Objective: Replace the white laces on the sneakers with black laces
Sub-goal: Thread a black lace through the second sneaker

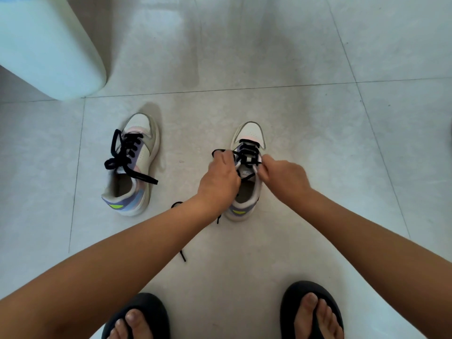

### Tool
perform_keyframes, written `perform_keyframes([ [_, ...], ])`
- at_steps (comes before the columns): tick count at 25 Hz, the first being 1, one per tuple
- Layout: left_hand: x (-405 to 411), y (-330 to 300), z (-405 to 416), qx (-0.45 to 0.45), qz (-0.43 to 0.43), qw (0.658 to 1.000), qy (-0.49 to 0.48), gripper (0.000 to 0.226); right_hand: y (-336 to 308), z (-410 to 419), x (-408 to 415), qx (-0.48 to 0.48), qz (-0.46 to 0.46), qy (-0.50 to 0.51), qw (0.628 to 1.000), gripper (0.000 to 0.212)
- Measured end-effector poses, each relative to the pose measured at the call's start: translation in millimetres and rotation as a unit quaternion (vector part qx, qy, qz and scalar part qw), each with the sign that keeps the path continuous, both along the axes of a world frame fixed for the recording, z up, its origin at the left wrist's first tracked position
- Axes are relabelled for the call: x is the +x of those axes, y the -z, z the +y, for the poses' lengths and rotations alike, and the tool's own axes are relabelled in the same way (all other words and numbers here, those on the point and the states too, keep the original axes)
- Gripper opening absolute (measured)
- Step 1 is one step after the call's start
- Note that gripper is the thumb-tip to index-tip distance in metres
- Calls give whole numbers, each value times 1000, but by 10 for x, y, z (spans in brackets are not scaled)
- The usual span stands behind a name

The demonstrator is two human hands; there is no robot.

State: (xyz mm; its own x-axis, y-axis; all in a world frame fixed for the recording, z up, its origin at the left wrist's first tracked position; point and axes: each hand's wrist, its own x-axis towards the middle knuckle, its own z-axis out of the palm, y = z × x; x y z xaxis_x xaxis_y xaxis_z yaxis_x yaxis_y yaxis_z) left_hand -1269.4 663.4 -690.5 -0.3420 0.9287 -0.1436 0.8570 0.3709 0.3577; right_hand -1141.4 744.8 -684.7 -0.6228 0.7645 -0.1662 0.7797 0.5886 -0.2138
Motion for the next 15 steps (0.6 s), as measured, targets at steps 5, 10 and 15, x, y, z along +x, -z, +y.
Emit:
perform_keyframes([
  [5,47,71,-34,89,77,974,195,25,91,25,187,-121,97,56,986,23],
  [10,123,68,23,81,67,976,190,21,125,-220,292,-177,111,82,975,24],
  [15,45,152,-67,139,-34,963,229,25,190,-315,210,-245,237,229,912,31],
])
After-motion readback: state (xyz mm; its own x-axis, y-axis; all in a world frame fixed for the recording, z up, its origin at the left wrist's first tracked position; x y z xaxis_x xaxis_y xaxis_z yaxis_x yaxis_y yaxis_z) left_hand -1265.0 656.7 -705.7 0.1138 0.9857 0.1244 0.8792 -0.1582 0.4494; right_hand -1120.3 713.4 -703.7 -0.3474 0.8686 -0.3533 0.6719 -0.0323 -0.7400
